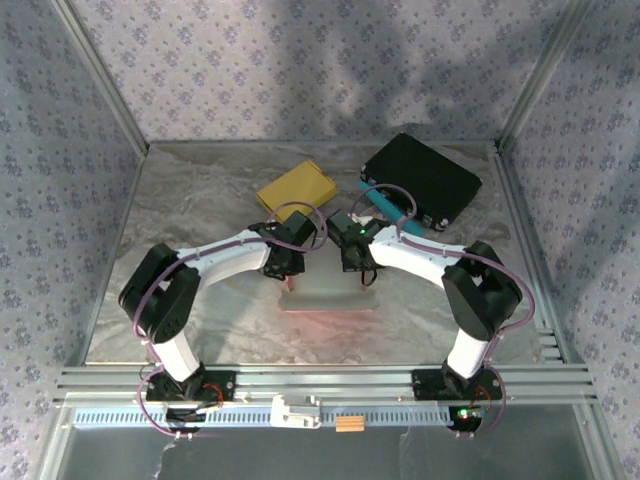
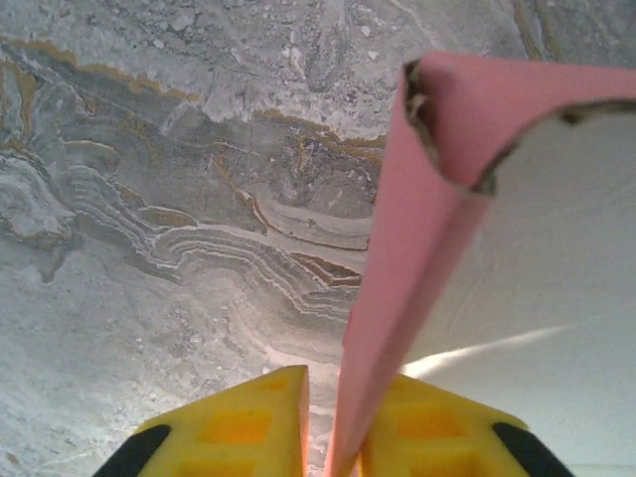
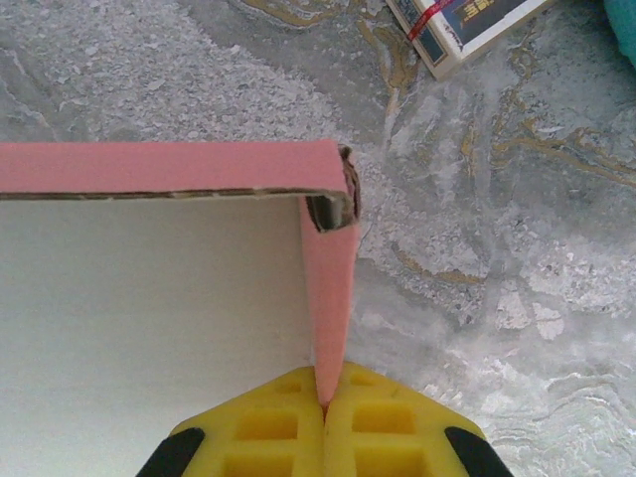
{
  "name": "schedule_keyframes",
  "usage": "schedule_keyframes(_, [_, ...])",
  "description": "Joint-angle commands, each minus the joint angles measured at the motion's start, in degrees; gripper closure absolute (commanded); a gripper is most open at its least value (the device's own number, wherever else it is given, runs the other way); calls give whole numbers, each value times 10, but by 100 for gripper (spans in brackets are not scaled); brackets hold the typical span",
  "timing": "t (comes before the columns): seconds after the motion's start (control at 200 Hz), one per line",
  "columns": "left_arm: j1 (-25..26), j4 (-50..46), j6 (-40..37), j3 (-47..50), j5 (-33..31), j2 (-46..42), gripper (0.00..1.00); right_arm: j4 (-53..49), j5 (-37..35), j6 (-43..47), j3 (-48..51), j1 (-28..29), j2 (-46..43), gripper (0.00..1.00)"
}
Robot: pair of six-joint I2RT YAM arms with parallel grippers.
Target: Fold the paper box
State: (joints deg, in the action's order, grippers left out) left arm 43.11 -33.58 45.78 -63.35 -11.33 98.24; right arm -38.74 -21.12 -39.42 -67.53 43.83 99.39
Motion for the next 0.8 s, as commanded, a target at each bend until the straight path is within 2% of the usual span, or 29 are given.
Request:
schedule_keyframes(0.0, [-7, -9, -4, -8, -12, 20, 84, -11, 1, 2, 12, -1, -8, 100])
schedule_keyframes(0.075, [-5, -14, -3, -17, -17, 31, 89, -10, 1, 3, 13, -2, -7, 100])
schedule_keyframes(0.125, [-3, -20, -2, -20, -24, 36, 100, -11, 2, 2, 12, -2, -5, 100])
schedule_keyframes(0.3, [6, -49, 37, -28, -56, 32, 100, -21, 9, -4, 3, -2, 9, 100])
schedule_keyframes(0.4, [7, -73, 35, -45, -49, 34, 100, -28, 20, -12, -1, -3, 17, 100])
schedule_keyframes(0.475, [6, -79, 28, -60, -33, 36, 85, -39, 29, -19, -3, -8, 28, 100])
schedule_keyframes(0.555, [6, -79, 21, -71, -20, 29, 82, -41, 37, -24, -3, -12, 33, 100])
schedule_keyframes(0.71, [-3, -90, 19, -93, 2, 11, 66, -46, 58, -33, -3, -24, 43, 100])
schedule_keyframes(0.795, [-13, -85, 22, -96, 28, 0, 62, -53, 63, -35, -3, -26, 51, 100])
